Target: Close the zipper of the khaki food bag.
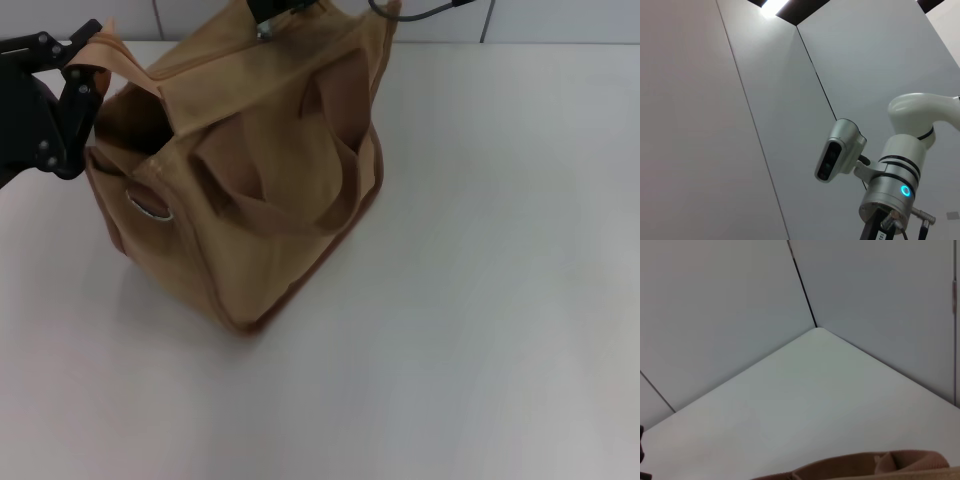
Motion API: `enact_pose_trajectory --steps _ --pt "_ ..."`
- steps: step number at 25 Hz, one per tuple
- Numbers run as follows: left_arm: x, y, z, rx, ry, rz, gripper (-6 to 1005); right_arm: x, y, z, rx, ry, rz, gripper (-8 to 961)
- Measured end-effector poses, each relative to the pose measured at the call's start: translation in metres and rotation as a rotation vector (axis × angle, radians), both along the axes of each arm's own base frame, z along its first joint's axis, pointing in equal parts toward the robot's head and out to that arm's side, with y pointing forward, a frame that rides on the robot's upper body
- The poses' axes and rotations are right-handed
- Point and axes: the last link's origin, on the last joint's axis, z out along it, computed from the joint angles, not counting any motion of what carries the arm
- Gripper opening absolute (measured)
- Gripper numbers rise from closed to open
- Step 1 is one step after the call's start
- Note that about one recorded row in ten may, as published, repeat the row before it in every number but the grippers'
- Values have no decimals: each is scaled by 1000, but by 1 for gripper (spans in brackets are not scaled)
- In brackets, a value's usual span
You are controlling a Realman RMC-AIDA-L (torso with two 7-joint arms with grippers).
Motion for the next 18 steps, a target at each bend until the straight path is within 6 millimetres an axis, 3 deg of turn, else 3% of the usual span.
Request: enact_pose_trajectory --steps 11,18 --pt "1 -2 0 -2 -4 -9 104 1 -2 3 -9 2 8 84" --pt "0 -3 0 -1 -5 -7 106 -1 -6 16 33 -68 196 139"
